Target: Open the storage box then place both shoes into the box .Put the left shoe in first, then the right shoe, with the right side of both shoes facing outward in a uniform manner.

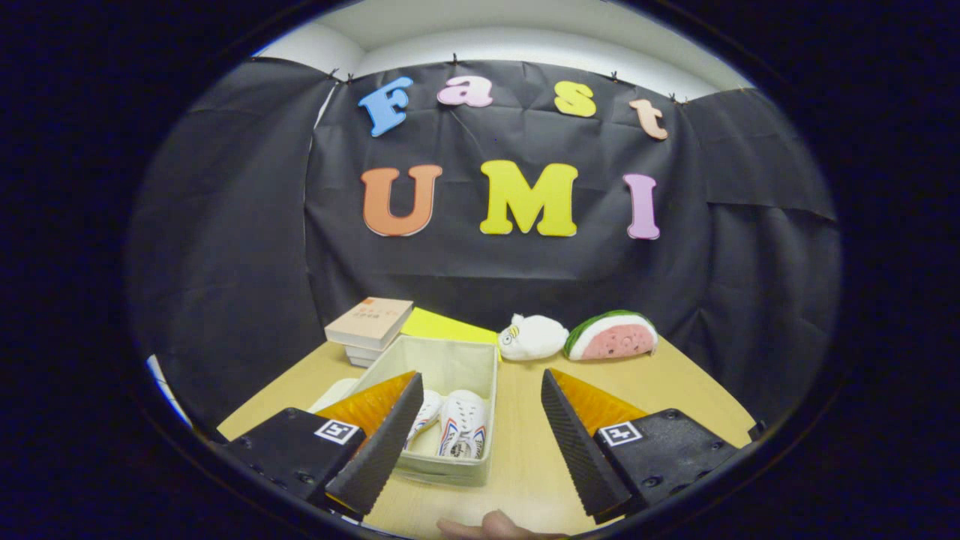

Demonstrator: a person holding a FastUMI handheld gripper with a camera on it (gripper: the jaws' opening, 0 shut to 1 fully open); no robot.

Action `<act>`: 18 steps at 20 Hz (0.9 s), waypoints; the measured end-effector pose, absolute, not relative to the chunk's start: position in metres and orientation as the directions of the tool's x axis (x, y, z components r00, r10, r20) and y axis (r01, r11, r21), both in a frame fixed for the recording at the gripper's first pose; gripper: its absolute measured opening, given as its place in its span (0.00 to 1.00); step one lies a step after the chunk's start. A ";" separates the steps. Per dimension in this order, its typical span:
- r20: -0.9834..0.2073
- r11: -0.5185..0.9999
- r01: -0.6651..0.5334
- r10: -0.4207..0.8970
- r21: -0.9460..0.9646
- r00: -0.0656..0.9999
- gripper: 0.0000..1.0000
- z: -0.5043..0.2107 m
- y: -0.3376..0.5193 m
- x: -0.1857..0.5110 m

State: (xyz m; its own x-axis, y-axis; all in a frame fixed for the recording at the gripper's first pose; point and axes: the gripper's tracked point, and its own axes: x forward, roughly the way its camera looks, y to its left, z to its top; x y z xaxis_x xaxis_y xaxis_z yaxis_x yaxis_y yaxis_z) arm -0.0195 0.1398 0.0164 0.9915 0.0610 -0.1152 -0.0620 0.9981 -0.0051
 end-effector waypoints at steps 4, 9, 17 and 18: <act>-0.060 0.999 -0.042 0.044 0.031 0.997 1.00 0.026 0.112 -0.047; 0.015 0.998 -0.039 0.039 0.043 0.999 1.00 0.034 0.083 -0.073; -0.009 0.997 -0.033 0.034 0.066 0.999 1.00 0.014 0.046 -0.073; -0.006 0.997 -0.036 0.037 0.072 0.999 1.00 0.011 0.044 -0.073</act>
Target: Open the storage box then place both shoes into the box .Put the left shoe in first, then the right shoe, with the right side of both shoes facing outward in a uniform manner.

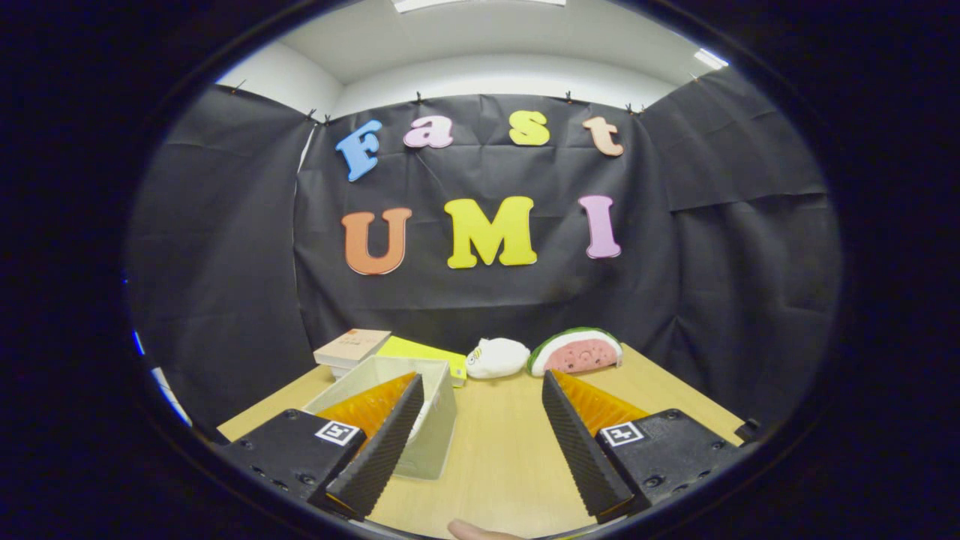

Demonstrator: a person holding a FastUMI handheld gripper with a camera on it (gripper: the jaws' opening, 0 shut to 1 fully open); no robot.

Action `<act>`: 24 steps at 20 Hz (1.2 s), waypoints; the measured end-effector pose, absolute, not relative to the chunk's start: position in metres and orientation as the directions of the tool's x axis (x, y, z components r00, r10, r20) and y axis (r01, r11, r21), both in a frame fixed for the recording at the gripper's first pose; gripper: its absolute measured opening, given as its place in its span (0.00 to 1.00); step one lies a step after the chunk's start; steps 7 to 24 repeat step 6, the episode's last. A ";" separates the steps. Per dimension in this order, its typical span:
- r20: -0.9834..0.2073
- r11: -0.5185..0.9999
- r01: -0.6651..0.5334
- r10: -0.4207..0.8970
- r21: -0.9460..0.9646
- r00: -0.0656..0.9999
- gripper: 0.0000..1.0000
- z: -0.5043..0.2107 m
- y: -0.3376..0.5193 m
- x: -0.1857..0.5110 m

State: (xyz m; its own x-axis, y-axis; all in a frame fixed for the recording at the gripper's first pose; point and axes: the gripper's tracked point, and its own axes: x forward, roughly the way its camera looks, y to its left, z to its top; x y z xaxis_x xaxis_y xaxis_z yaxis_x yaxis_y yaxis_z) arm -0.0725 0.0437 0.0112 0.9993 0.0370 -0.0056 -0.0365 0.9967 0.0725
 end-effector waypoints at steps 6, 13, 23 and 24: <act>0.001 0.998 -0.031 0.031 0.055 1.000 1.00 0.002 0.037 -0.080; 0.001 0.998 -0.031 0.031 0.055 1.000 1.00 0.002 0.037 -0.080; 0.001 0.998 -0.031 0.031 0.055 1.000 1.00 0.002 0.037 -0.080; 0.001 0.998 -0.031 0.031 0.055 1.000 1.00 0.002 0.037 -0.080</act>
